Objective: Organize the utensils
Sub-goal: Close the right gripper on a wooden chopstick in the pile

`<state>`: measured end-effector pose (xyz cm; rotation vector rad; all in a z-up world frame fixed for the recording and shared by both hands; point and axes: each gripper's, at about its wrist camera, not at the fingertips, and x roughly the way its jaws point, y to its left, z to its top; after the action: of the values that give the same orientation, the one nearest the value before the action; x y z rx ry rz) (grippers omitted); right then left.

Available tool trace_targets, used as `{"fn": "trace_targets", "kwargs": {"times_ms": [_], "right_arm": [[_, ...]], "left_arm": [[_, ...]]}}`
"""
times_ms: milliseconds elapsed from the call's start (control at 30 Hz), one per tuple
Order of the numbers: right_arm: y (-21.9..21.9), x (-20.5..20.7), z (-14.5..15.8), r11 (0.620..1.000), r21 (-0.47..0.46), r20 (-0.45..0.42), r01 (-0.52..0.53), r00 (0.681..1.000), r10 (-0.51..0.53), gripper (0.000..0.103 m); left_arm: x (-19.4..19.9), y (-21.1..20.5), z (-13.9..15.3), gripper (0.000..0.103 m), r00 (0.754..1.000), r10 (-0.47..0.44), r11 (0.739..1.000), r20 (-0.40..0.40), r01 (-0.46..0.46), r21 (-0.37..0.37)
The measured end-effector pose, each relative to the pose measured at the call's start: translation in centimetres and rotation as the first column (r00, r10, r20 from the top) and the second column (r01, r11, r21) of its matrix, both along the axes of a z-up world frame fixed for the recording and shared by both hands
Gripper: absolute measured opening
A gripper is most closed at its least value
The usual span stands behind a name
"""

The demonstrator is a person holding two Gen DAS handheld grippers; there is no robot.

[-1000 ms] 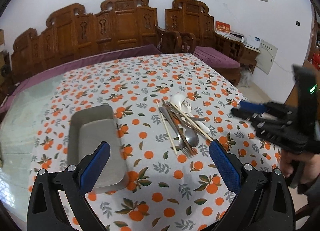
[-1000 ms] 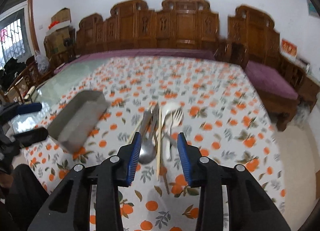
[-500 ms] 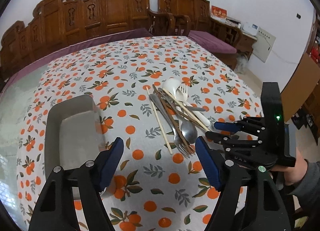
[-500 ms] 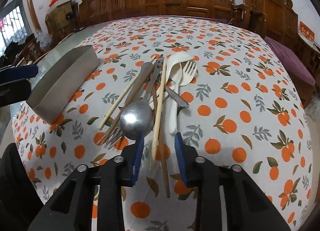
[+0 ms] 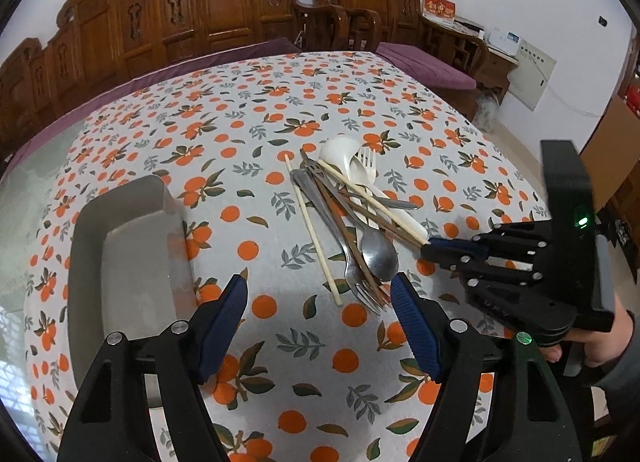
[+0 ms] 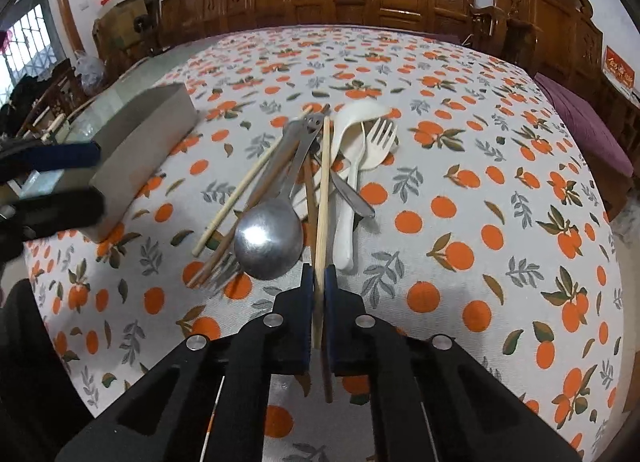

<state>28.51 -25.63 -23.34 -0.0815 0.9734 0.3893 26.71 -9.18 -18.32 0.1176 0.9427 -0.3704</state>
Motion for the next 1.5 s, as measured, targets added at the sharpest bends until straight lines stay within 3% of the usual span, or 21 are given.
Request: {"fn": "trace_targets", "kwargs": {"times_ms": [267,433,567,667,933,1000,1200,1433,1500], "right_arm": [[-2.0,0.2,3.3,0.993,0.11,0.041,0.035,0.998,-0.04,0.006],[-3.0,0.4,3.6,0.989,0.139,0.033,0.051,0.998,-0.056,0.006],[-3.6,0.2,3.8,0.987,0.152,0.045,0.06,0.997,-0.068,0.006],[-4.3,0.4,4.1,0.979,0.194,0.038,0.07,0.996,-0.079,0.006],[-4.1,0.8,1.1,0.986,0.15,-0.054,0.067,0.997,-0.059,0.006],[-4.2,0.6,0.9,0.987,0.143,-0.043,0.07,0.997,-0.064,0.006],[-4.8,0.5,2.6,0.981,0.178,0.008,0.072,0.997,-0.075,0.006],[-4.6,0.4,4.0,0.982,0.176,0.039,0.071,0.996,-0.079,0.006],[-4.4,0.3,4.4,0.983,0.17,0.045,0.072,0.996,-0.08,0.006]], "left_arm": [[1.3,-0.9,-2.1,0.058,0.999,-0.001,1.0,-0.044,0.001,0.01],[2.1,-1.8,-3.4,0.057,0.998,0.003,0.999,-0.062,-0.001,0.032],[2.8,-2.4,-4.3,0.045,0.997,0.001,0.999,-0.076,0.003,0.054],[3.2,-2.5,-5.0,0.044,0.996,0.007,0.998,-0.086,-0.002,0.059],[3.9,-2.7,-5.8,0.044,0.995,0.023,0.997,-0.1,-0.016,0.072],[4.1,-2.8,-6.0,0.042,0.994,0.021,0.997,-0.104,-0.014,0.07],[4.8,-3.0,-6.7,0.03,0.992,0.029,0.997,-0.12,-0.02,0.075],[5.4,-3.4,-7.2,0.026,0.993,0.038,0.994,-0.112,-0.026,0.107],[5.6,-3.5,-7.2,0.016,0.993,0.039,0.993,-0.109,-0.026,0.114]]}}
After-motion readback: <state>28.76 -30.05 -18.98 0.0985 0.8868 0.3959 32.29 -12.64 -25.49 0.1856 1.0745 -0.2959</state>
